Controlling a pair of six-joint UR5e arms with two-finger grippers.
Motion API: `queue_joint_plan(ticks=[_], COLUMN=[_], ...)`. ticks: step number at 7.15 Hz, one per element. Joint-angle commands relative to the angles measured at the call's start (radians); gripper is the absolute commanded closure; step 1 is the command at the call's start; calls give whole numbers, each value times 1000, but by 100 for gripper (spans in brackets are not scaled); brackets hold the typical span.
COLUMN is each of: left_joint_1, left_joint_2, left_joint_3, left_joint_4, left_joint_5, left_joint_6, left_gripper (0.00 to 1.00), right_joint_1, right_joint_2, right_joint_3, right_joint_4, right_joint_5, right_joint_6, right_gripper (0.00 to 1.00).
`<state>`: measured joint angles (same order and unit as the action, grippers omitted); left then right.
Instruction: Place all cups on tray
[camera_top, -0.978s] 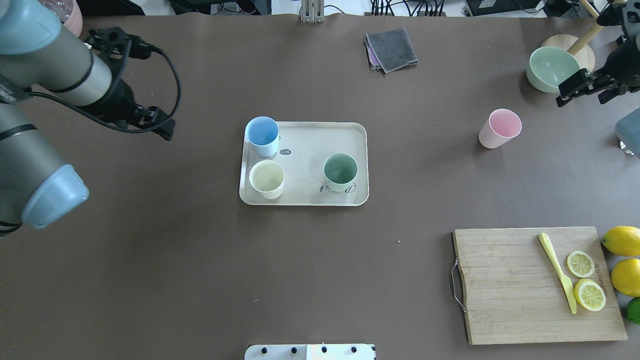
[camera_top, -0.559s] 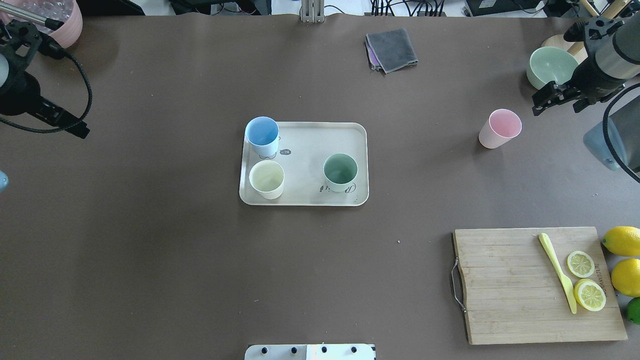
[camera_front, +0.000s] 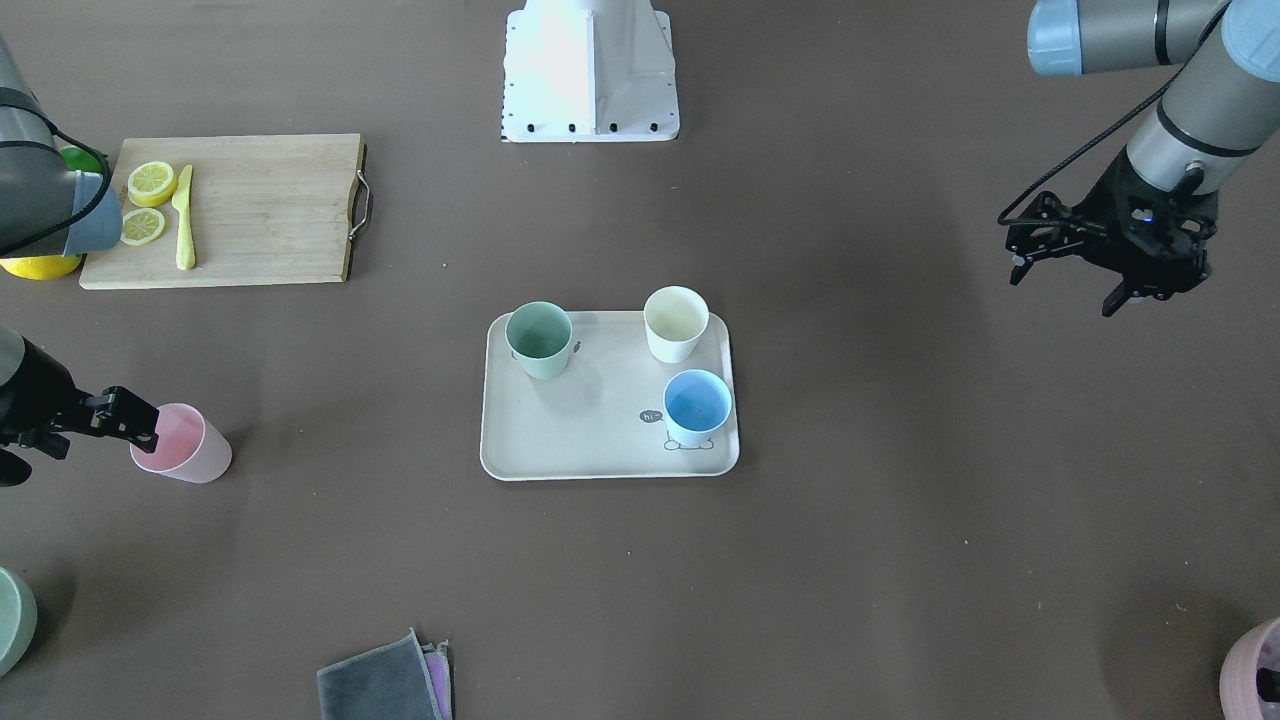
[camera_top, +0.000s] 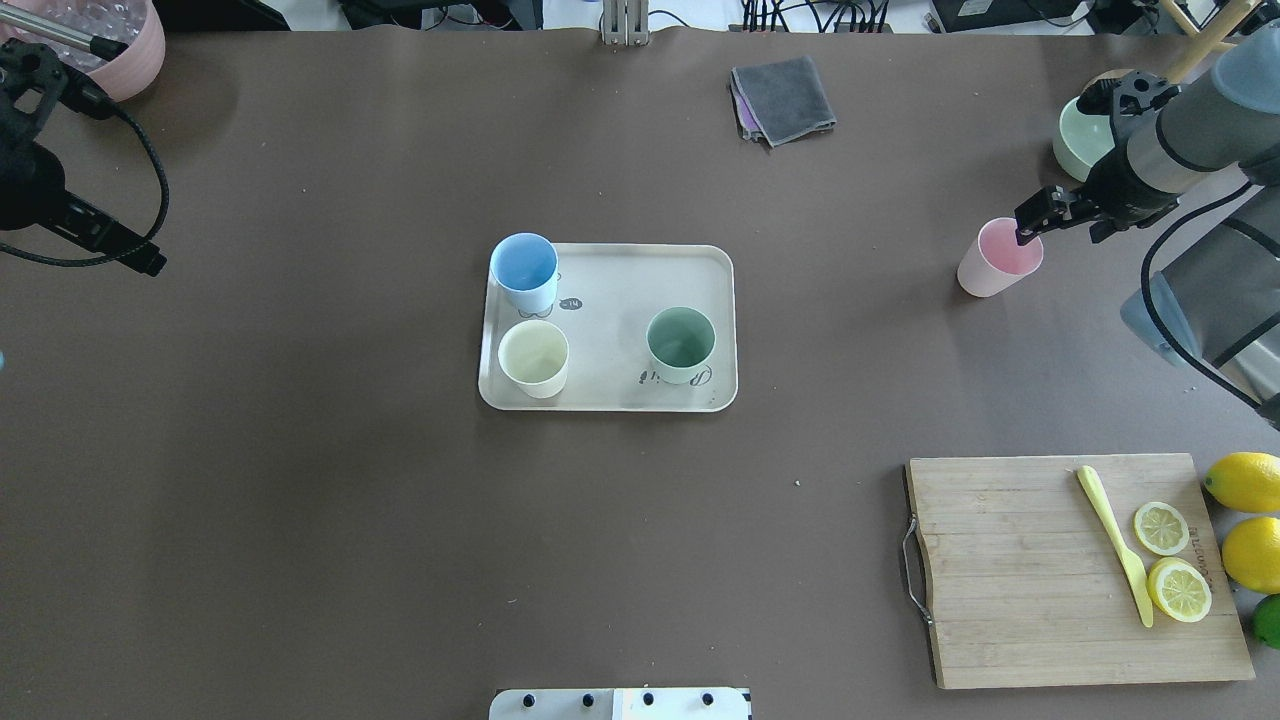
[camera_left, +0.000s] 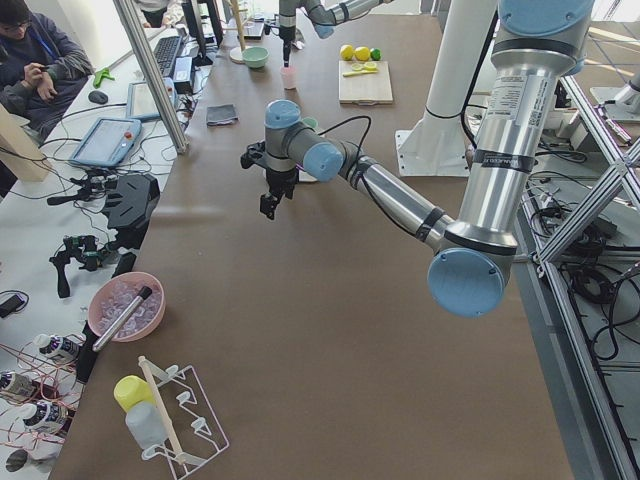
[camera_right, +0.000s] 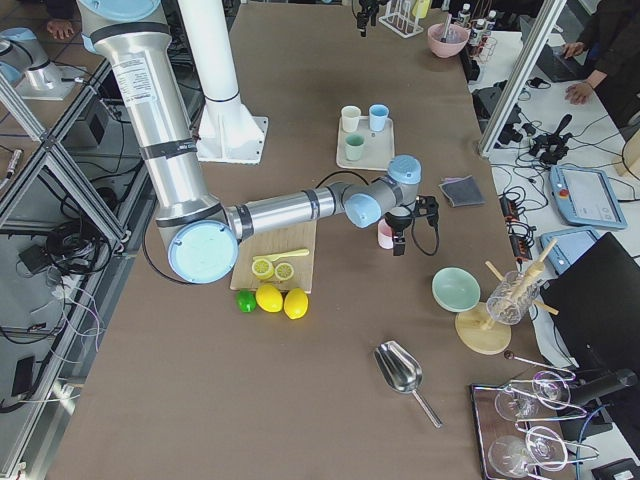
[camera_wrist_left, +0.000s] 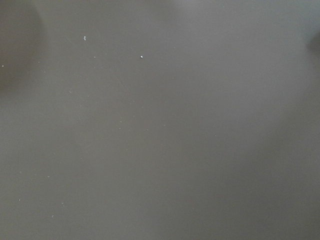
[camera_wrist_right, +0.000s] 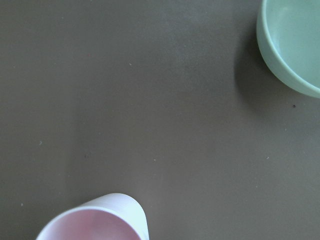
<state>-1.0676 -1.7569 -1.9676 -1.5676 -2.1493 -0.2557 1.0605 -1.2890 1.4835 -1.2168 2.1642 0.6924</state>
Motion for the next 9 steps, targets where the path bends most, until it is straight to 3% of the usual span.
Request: queue_joint_plan(ticks=[1, 3, 4, 6, 9], left_joint_1=[0, 0, 1, 3, 3], left_joint_2=[1, -1, -1, -3, -4], left_joint_3=[1, 3, 4, 16, 26], left_joint_4=[0, 0, 0, -2, -2], left_joint_5=[0, 0, 0, 0, 0], left_joint_6=[0, 0, 0, 1, 1], left_gripper=[2, 2, 2, 2, 2], right_joint_1=[-48, -70, -70, -57, -158], right_joint_2=[-3, 4, 7, 62, 208], right_joint_3=[-8, -8, -2, 4, 9], right_joint_4=[5, 5, 6, -3, -7], right_joint_5=[-42, -44, -38, -29, -41], right_joint_6=[51, 70, 61, 97, 535], right_gripper=[25, 94, 100, 100, 100])
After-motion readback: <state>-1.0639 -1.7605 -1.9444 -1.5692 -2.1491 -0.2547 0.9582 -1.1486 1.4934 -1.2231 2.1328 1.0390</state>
